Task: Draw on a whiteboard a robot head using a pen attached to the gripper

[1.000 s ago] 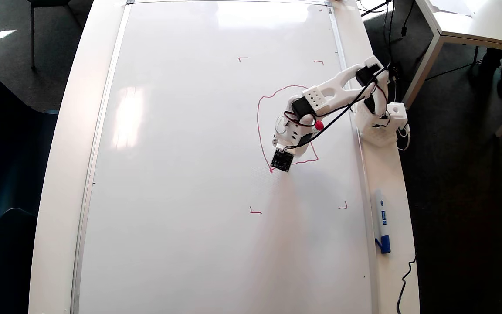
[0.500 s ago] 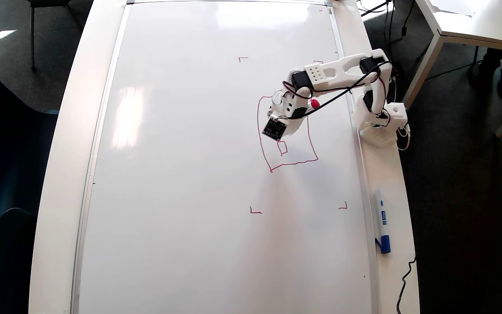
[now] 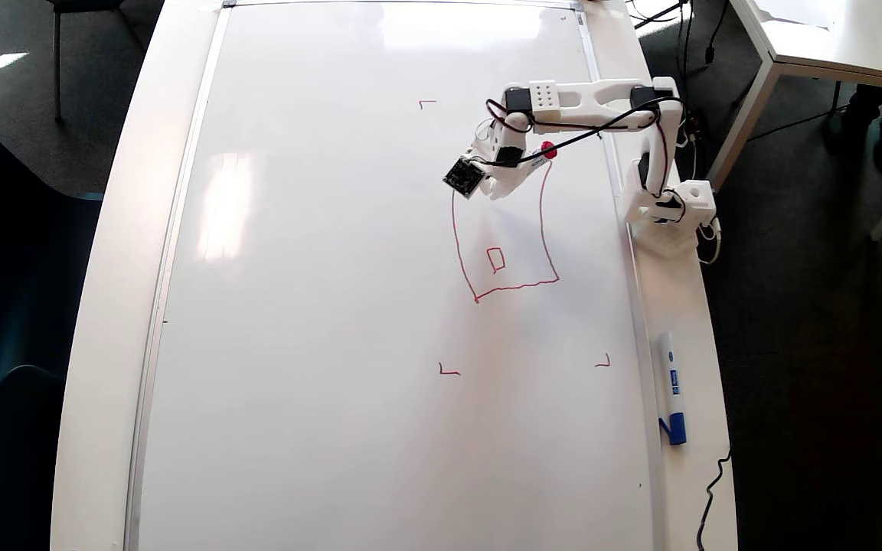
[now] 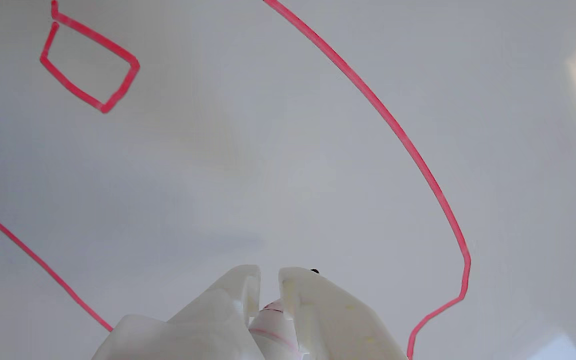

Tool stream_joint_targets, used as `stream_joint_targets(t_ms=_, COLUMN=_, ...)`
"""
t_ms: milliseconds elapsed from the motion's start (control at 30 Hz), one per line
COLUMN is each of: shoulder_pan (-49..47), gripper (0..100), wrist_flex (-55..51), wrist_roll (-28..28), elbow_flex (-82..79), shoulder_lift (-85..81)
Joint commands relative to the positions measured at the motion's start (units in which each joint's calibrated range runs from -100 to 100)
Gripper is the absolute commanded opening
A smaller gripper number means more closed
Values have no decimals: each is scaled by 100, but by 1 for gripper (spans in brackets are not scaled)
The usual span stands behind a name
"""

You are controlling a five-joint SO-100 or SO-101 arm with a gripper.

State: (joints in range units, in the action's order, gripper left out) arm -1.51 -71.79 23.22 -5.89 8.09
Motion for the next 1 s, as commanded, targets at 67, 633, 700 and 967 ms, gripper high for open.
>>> stream_joint_targets(t_ms=67, shoulder_pan=353, gripper=1, wrist_flex=-15, wrist_roll=-54, elbow_flex=-5, shoulder_lift=-268)
stream_joint_targets(t_ms=633, shoulder_pan=508, gripper=1, wrist_flex=90, wrist_roll=-124, elbow_flex=185, shoulder_lift=294)
stream_joint_targets(t_ms=700, shoulder_pan=479, gripper=1, wrist_flex=90, wrist_roll=-124, elbow_flex=176, shoulder_lift=319)
stream_joint_targets(t_ms=967, shoulder_pan=479, gripper=1, wrist_flex=81, wrist_roll=-92, elbow_flex=321, shoulder_lift=973)
